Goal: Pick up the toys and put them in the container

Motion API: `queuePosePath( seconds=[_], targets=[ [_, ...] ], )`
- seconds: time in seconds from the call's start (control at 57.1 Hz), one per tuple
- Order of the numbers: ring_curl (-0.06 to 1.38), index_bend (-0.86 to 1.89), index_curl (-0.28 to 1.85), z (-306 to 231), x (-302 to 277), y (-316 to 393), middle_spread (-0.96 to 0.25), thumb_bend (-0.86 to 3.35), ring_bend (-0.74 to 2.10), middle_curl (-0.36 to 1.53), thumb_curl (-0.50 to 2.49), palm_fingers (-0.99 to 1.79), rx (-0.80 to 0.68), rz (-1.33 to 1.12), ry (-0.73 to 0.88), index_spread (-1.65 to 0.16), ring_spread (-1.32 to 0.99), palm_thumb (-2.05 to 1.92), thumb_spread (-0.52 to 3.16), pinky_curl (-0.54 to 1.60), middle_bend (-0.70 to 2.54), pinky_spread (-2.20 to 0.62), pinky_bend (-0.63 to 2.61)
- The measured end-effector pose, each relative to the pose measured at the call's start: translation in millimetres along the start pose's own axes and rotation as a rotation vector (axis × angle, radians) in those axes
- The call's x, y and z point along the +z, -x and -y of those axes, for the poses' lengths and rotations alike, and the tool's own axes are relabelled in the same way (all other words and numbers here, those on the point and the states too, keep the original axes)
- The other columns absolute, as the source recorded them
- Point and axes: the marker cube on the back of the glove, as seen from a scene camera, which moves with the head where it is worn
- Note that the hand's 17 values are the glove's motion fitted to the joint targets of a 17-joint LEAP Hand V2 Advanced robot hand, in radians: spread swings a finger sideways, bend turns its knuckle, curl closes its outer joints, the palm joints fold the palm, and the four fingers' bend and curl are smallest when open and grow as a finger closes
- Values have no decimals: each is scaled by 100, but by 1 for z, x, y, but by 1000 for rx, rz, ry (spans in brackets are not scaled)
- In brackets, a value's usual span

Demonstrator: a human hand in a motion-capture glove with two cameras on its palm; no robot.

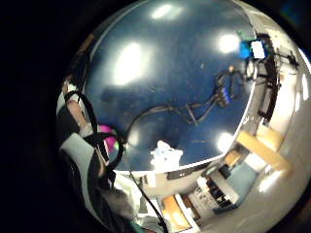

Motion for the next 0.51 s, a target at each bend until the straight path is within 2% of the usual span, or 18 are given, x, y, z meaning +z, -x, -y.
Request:
queuePosePath(
  seconds=[0.105, 0.193, 0.263, 0.368, 0.438, 0.456, 0.508],
  targets=[
    [56, 76, 55, -29, -63, 85, -20, 13, 121, 54, 72, 116, -129, 16, -178, -27, -27, 61, 62, 44, 89, -43, 102],
    [58, 79, 60, -27, -104, 145, -20, 12, 124, 58, 76, 113, -249, 0, -334, -26, -27, 61, 56, 46, 94, -43, 105],
    [59, 81, 64, -20, -123, 186, -20, 11, 126, 61, 79, 111, -371, 29, -391, -26, -27, 61, 52, 47, 96, -43, 106],
    [60, 82, 69, 23, -134, 208, -20, 10, 129, 64, 83, 109, -217, -24, -462, -26, -27, 62, 47, 49, 98, -43, 108],
    [61, 81, 72, 36, -132, 228, -20, 9, 130, 66, 85, 107, -317, 50, -522, -27, -27, 62, 46, 49, 98, -43, 110],
    [61, 80, 72, 42, -131, 230, -20, 8, 131, 67, 86, 106, -281, 44, -536, -27, -27, 61, 47, 50, 98, -43, 111],
    [62, 75, 74, 84, -127, 190, -21, 6, 133, 68, 87, 102, -35, -66, -564, -27, -27, 58, 48, 51, 97, -43, 113]
  ],
)
